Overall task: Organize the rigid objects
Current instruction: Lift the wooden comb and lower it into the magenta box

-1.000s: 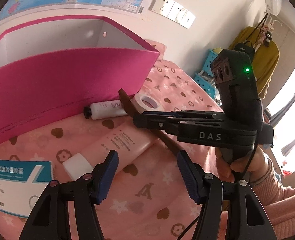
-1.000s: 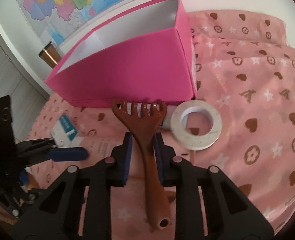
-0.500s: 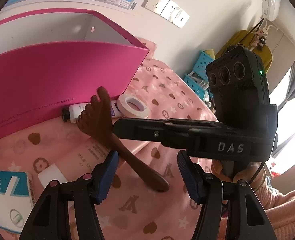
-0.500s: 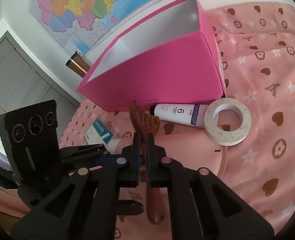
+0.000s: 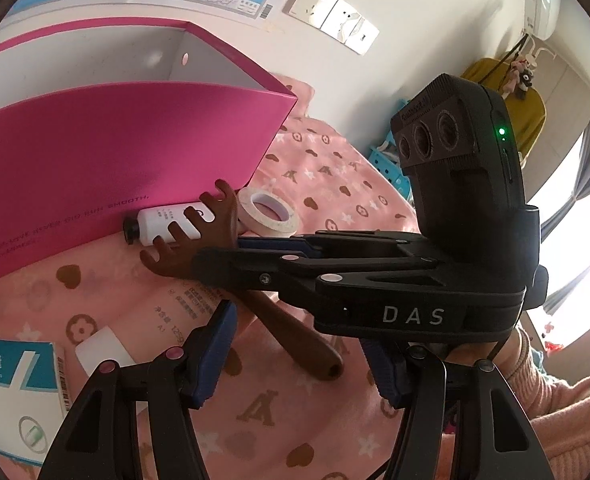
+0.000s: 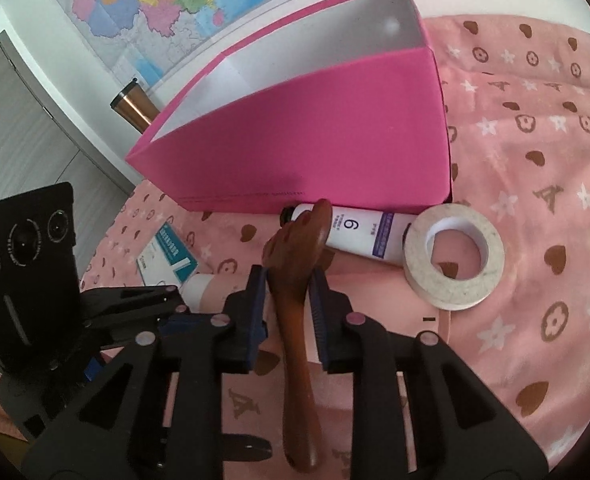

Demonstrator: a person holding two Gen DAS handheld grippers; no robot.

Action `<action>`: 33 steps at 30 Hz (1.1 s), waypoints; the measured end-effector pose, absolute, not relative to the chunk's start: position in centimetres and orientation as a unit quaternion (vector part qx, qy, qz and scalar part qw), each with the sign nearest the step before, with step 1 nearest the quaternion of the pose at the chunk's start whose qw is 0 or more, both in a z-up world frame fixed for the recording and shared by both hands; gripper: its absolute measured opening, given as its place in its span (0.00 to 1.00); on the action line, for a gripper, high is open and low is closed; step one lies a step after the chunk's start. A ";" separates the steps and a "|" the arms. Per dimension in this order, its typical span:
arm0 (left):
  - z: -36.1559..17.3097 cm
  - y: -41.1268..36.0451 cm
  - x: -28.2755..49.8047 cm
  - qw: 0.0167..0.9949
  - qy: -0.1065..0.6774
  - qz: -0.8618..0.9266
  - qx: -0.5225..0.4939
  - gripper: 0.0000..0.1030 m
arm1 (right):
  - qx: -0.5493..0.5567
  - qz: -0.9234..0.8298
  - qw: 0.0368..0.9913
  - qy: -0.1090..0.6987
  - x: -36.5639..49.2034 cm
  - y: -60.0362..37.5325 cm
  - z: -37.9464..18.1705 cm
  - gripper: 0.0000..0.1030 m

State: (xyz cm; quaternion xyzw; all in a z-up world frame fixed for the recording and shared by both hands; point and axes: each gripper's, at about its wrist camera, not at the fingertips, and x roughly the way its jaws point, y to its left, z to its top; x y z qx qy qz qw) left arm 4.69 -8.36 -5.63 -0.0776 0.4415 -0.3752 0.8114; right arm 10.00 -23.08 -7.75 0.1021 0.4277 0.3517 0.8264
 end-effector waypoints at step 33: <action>7.6 -6.8 11.2 0.905 0.309 -0.293 0.005 0.29 | 0.134 0.415 0.863 0.257 13.3 -24.1 8.3 0.13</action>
